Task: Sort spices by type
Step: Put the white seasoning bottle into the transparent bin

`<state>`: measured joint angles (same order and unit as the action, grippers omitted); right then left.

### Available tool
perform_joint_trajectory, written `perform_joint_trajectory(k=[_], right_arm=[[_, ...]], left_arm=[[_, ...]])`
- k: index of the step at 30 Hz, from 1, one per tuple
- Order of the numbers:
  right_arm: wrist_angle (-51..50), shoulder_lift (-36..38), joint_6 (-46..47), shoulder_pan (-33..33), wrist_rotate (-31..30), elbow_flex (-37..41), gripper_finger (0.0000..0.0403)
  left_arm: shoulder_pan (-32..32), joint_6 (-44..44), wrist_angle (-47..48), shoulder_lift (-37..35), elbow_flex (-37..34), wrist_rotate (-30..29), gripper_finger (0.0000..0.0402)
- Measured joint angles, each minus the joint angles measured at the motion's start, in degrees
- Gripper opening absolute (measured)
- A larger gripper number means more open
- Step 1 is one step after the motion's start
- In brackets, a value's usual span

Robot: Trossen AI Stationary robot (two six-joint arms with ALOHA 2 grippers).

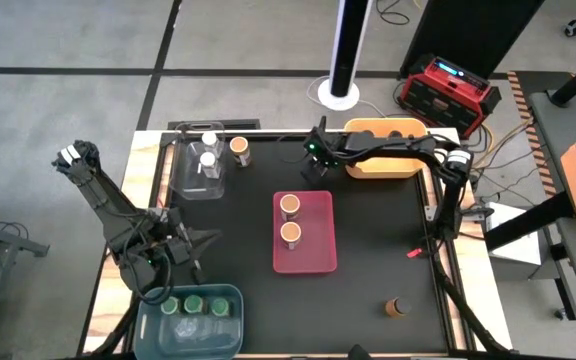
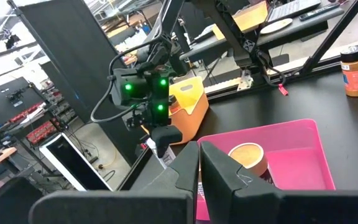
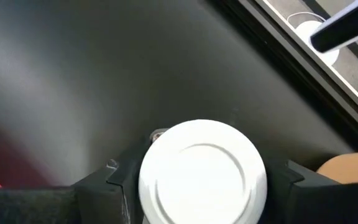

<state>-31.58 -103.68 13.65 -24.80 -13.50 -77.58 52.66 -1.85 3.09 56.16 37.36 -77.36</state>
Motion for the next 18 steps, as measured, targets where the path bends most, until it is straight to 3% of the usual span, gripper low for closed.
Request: perform_joint_trajectory(k=[8, 14, 16, 18], right_arm=[[1.03, 0.1, 1.93, 0.57, -0.99, 0.02, 0.0192], [2.32, 4.48, 3.1, 2.0, -1.82, -1.64, 0.0192], [4.51, 7.07, 2.62, 3.49, -1.68, -1.83, 0.0192], [5.89, 9.31, -0.3, 6.01, -1.37, -1.82, 0.0192]], left_arm=[[0.0, 0.8, 0.52, 0.0, 0.0, 0.0, 0.0], [-0.07, 0.96, 0.42, 0.0, 0.0, 0.04, 0.0], [-0.63, 1.1, 0.2, 0.0, 0.0, 1.98, 0.0], [-1.89, 1.21, -0.54, 0.0, 0.0, 7.8, 0.0]])
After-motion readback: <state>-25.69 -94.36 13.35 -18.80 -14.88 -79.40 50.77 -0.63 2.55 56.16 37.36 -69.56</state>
